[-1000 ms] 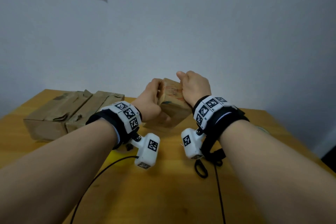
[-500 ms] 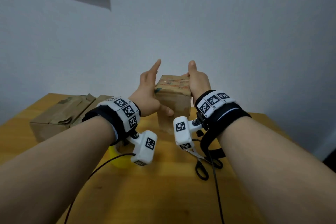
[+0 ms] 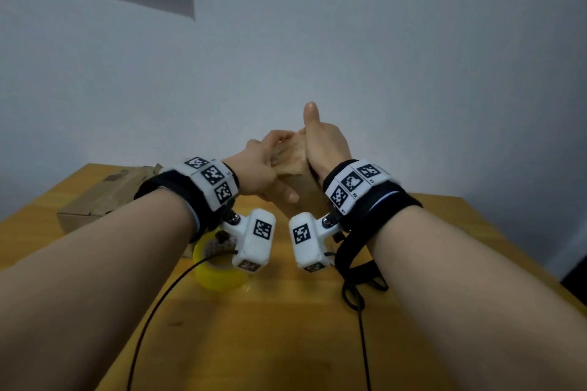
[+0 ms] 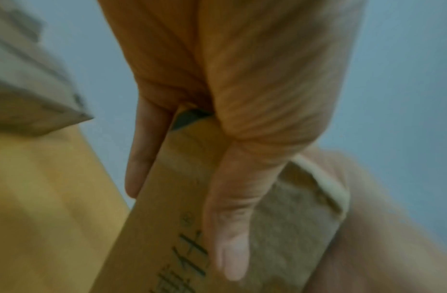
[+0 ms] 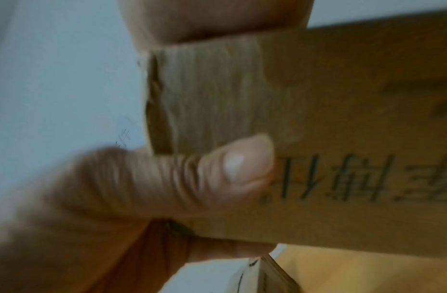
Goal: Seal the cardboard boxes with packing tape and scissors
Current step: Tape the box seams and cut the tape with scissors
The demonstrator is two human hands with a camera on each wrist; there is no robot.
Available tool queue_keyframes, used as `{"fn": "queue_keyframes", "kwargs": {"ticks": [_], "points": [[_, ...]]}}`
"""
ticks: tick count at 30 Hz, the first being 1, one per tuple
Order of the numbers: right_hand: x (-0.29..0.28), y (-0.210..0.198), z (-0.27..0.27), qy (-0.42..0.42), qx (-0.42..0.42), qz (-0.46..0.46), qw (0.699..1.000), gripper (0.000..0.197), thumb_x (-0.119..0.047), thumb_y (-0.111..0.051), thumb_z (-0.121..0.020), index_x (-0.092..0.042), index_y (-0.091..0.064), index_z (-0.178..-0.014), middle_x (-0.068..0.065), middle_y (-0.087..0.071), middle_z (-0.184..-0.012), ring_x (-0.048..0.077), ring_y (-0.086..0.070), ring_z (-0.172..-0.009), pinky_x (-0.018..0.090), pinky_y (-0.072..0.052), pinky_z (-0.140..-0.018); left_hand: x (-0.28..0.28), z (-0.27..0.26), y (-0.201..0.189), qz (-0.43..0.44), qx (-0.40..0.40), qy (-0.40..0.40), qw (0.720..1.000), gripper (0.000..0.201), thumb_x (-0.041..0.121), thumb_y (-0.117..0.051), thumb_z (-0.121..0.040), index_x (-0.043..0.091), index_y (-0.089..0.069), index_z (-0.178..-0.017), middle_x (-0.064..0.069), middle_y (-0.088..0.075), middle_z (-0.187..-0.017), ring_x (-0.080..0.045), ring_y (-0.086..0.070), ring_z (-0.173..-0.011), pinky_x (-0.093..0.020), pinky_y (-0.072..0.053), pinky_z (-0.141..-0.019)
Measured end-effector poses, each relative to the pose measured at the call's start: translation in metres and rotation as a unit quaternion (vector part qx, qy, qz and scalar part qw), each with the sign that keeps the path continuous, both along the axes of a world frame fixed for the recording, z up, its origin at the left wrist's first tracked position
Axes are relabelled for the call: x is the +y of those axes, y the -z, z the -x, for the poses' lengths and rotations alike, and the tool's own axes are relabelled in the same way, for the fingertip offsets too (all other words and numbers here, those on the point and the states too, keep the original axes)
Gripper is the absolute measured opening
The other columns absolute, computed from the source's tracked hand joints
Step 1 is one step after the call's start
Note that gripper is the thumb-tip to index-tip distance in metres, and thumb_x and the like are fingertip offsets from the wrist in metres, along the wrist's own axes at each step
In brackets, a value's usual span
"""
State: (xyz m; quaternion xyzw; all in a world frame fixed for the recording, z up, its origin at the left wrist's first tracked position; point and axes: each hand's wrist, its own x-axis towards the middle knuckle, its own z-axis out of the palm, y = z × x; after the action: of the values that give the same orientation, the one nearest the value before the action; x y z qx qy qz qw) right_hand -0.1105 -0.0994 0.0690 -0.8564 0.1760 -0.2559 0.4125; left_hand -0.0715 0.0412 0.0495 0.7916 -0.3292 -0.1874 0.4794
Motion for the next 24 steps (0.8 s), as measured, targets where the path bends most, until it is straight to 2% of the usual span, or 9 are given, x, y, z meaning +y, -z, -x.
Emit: {"fn": "queue_keyframes", "kwargs": {"ticks": [3, 6, 9, 11, 13, 14, 17, 20, 24], "points": [[-0.019, 0.008, 0.007, 0.034, 0.003, 0.09, 0.995, 0.066, -0.052, -0.013, -0.104, -0.011, -0.065, -0.109, 0.012, -0.067, -0.111, 0.031, -0.059, -0.104, 0.035, -0.041, -0.087, 0.015, -0.004, -0.003, 0.11, 0.065, -0.012, 0.992, 0.093, -0.001, -0.084, -0.064, 0.033, -0.034, -0.135, 0.0, -0.056, -0.119, -0.024, -0.065, -0.1, -0.042, -0.06, -0.073], [-0.036, 0.023, 0.015, 0.062, 0.059, 0.113, 0.99, 0.075, -0.06, -0.008, -0.1, -0.013, -0.065, -0.11, 0.01, -0.065, -0.106, 0.028, -0.058, -0.097, 0.037, -0.043, -0.088, 0.027, -0.005, 0.004, 0.156, 0.077, -0.006, 0.985, 0.092, -0.009, -0.082, -0.062, 0.031, -0.038, -0.132, 0.0, -0.057, -0.12, -0.024, -0.065, -0.103, -0.048, -0.058, -0.078], [-0.046, 0.023, 0.007, 0.071, 0.074, 0.046, 0.994, 0.079, -0.064, -0.012, -0.099, -0.007, -0.065, -0.108, 0.011, -0.064, -0.106, 0.027, -0.057, -0.094, 0.035, -0.042, -0.086, 0.03, -0.009, 0.015, 0.179, 0.096, 0.003, 0.979, 0.097, -0.005, -0.083, -0.054, 0.032, -0.039, -0.132, 0.0, -0.055, -0.123, -0.026, -0.062, -0.109, -0.052, -0.057, -0.08], [-0.049, 0.018, 0.006, 0.067, 0.087, -0.079, 0.991, 0.089, -0.078, -0.02, -0.09, -0.006, -0.064, -0.117, 0.012, -0.066, -0.115, 0.032, -0.061, -0.104, 0.043, -0.047, -0.096, 0.032, -0.013, 0.02, 0.218, 0.125, 0.006, 0.968, 0.096, -0.006, -0.078, -0.054, 0.032, -0.038, -0.133, -0.002, -0.053, -0.128, -0.027, -0.06, -0.112, -0.048, -0.058, -0.077], [-0.055, 0.018, 0.009, -0.01, 0.128, -0.263, 0.956, 0.098, -0.092, -0.039, -0.069, -0.013, -0.066, -0.121, 0.012, -0.069, -0.114, 0.035, -0.065, -0.106, 0.054, -0.049, -0.098, 0.034, -0.015, 0.023, 0.251, 0.154, 0.013, 0.956, 0.097, -0.01, -0.075, -0.056, 0.031, -0.036, -0.135, -0.004, -0.05, -0.133, -0.028, -0.058, -0.114, -0.045, -0.058, -0.073], [-0.058, 0.02, 0.011, -0.04, 0.128, -0.318, 0.938, 0.093, -0.093, -0.047, -0.064, -0.016, -0.07, -0.112, 0.012, -0.072, -0.109, 0.035, -0.068, -0.102, 0.054, -0.051, -0.095, 0.035, -0.018, 0.025, 0.257, 0.161, 0.015, 0.953, 0.097, -0.01, -0.074, -0.056, 0.031, -0.036, -0.136, -0.005, -0.049, -0.134, -0.029, -0.058, -0.115, -0.045, -0.058, -0.073], [-0.053, 0.017, 0.015, -0.011, 0.125, -0.252, 0.959, 0.083, -0.096, -0.037, -0.065, -0.022, -0.064, -0.09, 0.005, -0.066, -0.094, 0.027, -0.064, -0.086, 0.043, -0.052, -0.087, 0.032, -0.022, 0.026, 0.222, 0.162, 0.008, 0.961, 0.104, -0.006, -0.082, -0.055, 0.037, -0.033, -0.137, -0.002, -0.049, -0.134, -0.03, -0.055, -0.119, -0.044, -0.057, -0.079], [-0.05, 0.01, 0.018, 0.086, 0.106, -0.107, 0.985, 0.08, -0.087, -0.021, -0.082, -0.017, -0.059, -0.091, 0.004, -0.06, -0.087, 0.021, -0.057, -0.076, 0.038, -0.046, -0.082, 0.026, -0.025, 0.021, 0.091, 0.013, -0.062, 0.994, 0.123, 0.023, -0.095, -0.047, 0.049, -0.02, -0.14, 0.0, -0.031, -0.147, -0.028, -0.037, -0.135, -0.051, -0.044, -0.102], [-0.043, 0.001, 0.016, 0.124, 0.1, -0.008, 0.987, 0.084, -0.077, -0.017, -0.091, -0.007, -0.065, -0.098, 0.009, -0.066, -0.09, 0.021, -0.058, -0.07, 0.032, -0.039, -0.063, 0.009, -0.008, 0.01, -0.055, -0.231, -0.075, 0.969, 0.145, 0.038, -0.094, -0.046, 0.043, 0.008, -0.148, 0.004, 0.001, -0.159, -0.025, -0.003, -0.147, -0.053, -0.016, -0.117]]}}
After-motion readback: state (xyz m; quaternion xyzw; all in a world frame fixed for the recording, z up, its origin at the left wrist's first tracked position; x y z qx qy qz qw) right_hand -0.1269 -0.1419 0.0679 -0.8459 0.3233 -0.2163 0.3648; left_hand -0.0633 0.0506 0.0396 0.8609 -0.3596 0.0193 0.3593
